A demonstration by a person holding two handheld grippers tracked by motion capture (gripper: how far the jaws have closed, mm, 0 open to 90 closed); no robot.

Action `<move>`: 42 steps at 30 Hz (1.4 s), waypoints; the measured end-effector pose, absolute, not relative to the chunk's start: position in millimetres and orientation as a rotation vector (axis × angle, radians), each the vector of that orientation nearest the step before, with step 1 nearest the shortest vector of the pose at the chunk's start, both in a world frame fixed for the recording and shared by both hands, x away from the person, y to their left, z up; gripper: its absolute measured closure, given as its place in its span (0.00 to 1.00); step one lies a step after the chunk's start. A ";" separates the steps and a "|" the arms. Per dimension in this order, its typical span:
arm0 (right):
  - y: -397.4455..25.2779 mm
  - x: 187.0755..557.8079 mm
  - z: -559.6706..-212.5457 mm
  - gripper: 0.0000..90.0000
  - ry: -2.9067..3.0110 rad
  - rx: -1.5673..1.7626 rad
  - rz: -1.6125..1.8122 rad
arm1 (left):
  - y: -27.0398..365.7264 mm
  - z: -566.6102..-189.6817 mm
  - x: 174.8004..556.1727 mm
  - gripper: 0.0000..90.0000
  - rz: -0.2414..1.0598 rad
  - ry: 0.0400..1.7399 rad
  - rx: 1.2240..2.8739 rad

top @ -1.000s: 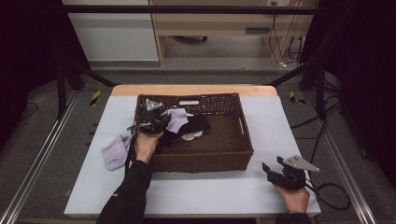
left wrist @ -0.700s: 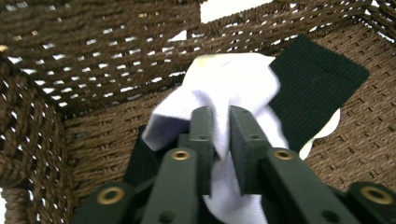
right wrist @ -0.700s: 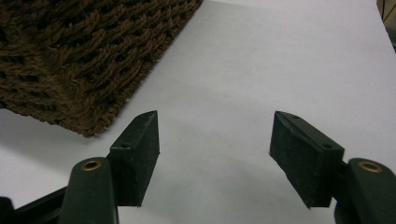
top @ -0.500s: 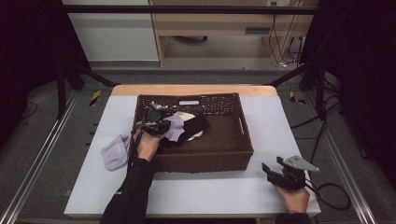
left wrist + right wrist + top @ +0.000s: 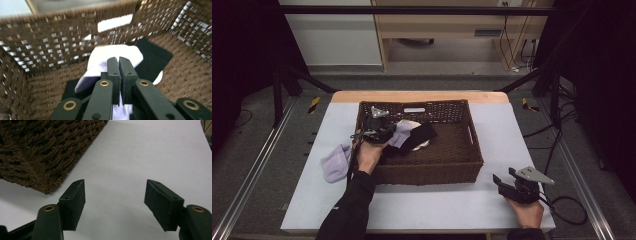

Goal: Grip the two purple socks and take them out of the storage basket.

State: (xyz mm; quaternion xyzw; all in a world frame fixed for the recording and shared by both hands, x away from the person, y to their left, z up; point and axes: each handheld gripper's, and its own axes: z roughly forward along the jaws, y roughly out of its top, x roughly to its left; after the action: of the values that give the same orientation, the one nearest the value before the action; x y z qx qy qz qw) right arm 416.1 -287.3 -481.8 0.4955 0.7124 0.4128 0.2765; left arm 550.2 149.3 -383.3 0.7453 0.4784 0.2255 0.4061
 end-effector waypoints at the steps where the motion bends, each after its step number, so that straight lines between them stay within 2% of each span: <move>1: -287.1 415.9 -481.6 0.37 1.914 1.336 1.110 | 150.3 -380.0 548.5 0.97 0.574 1.196 1.857; 10: -287.4 415.6 -481.4 0.37 1.912 1.334 1.111 | 168.0 -327.0 524.2 0.97 0.627 1.104 1.690; 15: -287.7 415.2 -481.2 0.37 1.910 1.333 1.112 | 180.6 -309.1 507.6 0.96 0.659 1.073 1.652; 26: -287.3 415.3 -481.7 0.37 1.914 1.335 1.100 | 240.7 -273.3 460.2 0.96 0.730 1.035 1.539; 33: -287.1 415.0 -481.7 0.37 1.914 1.335 1.098 | 277.8 -275.2 439.7 0.96 0.786 1.069 1.522; 42: -287.3 414.3 -481.8 0.37 1.912 1.334 1.096 | 309.7 -307.0 423.0 0.96 0.789 1.147 1.481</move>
State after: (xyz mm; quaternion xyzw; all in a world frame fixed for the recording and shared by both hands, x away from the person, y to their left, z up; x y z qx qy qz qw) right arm 414.3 -287.3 -481.8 0.4974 0.7128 0.4084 0.2789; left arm 423.0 309.7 -307.0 0.6195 0.4796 0.3300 0.5266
